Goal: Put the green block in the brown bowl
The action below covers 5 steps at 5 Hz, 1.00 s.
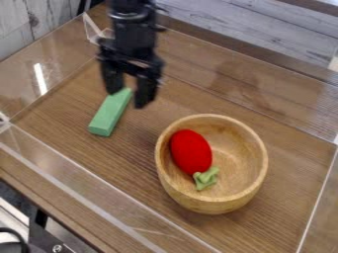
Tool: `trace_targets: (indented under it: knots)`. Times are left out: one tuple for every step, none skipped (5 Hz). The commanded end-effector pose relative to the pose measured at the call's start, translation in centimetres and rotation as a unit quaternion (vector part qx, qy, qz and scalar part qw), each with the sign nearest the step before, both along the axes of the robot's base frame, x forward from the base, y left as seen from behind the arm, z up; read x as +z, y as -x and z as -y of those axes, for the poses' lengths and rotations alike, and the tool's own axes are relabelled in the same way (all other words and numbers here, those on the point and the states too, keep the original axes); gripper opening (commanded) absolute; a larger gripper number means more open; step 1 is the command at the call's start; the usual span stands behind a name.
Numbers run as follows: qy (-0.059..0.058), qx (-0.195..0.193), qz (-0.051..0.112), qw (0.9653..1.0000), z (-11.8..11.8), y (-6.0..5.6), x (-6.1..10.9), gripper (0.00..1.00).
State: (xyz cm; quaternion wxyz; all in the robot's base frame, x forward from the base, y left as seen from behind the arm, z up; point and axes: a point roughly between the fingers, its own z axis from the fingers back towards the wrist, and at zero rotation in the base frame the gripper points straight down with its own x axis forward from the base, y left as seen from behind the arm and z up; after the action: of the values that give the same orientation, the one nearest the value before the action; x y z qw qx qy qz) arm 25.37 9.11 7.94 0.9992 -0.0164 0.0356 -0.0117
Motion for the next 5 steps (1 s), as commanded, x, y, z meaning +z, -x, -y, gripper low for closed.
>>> trace_targets:
  knots:
    - [-0.009, 0.034, 0.041, 0.9985, -2.8, -0.5, 1.2, 1.00]
    - [-0.007, 0.067, 0.047, 0.9967, -3.7, -1.0, 0.5, 1.00]
    - [-0.005, 0.086, 0.044, 0.9953, -3.0, -1.0, 0.1, 1.00]
    - [-0.004, 0.099, 0.039, 0.9943, -2.3, -1.0, -0.4, 1.00]
    - [-0.003, 0.112, 0.035, 0.9931, -1.8, -1.1, -0.7, 1.00]
